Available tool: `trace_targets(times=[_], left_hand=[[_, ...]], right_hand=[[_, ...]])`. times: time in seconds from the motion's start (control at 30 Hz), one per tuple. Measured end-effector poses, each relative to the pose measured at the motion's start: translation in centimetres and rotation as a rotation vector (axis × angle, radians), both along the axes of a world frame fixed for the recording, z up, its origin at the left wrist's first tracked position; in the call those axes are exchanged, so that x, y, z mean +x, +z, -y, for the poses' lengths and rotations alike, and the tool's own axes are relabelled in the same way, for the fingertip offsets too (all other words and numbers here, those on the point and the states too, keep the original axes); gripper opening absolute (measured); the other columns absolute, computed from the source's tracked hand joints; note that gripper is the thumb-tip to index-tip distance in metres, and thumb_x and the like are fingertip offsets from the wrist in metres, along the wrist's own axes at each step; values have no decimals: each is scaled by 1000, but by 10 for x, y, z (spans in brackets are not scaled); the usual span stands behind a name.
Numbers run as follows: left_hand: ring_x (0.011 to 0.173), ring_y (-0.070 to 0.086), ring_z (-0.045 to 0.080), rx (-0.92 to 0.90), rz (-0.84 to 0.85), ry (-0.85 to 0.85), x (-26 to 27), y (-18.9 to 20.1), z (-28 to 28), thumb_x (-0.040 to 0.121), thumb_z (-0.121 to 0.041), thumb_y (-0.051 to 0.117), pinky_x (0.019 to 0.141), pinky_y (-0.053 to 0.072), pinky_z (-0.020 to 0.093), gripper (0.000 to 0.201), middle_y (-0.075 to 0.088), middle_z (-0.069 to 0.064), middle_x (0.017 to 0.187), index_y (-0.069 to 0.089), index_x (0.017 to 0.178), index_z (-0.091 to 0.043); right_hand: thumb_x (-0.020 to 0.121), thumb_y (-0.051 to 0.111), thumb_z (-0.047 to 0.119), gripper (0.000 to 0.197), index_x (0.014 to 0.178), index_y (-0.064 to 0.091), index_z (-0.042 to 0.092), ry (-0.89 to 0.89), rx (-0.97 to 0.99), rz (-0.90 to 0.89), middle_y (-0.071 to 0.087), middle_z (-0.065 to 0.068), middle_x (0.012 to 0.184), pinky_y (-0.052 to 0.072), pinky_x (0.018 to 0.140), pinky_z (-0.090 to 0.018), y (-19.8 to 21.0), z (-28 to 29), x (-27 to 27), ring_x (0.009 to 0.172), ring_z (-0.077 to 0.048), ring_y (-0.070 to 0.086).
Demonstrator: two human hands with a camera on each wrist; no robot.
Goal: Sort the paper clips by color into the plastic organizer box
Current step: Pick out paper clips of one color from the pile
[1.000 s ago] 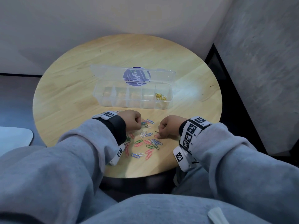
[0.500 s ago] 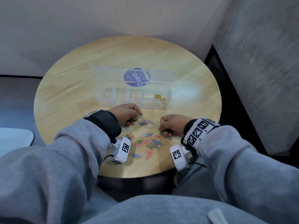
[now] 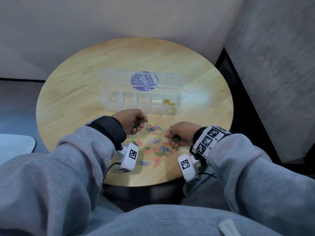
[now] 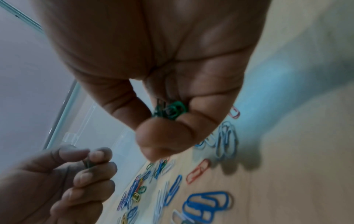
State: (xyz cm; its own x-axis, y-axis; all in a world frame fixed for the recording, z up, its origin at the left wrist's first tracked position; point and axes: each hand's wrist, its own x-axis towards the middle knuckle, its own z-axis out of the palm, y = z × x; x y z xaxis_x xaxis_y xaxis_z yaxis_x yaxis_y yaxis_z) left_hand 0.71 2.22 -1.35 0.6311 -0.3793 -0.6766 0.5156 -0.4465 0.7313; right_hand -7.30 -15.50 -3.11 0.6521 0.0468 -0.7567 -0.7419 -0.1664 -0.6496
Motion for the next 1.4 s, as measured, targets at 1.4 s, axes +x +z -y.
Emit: trace_targets(times=[1.4], left_hand=[[65, 58, 16, 434, 323, -495, -16, -7, 5, 75, -8, 65, 59, 43, 22, 24, 61, 2, 67, 51, 59, -19]], right_hand=[[79, 60, 17, 4, 82, 60, 14, 776, -855, 195, 57, -5, 82, 43, 63, -25, -3, -32, -6, 74, -21, 53]])
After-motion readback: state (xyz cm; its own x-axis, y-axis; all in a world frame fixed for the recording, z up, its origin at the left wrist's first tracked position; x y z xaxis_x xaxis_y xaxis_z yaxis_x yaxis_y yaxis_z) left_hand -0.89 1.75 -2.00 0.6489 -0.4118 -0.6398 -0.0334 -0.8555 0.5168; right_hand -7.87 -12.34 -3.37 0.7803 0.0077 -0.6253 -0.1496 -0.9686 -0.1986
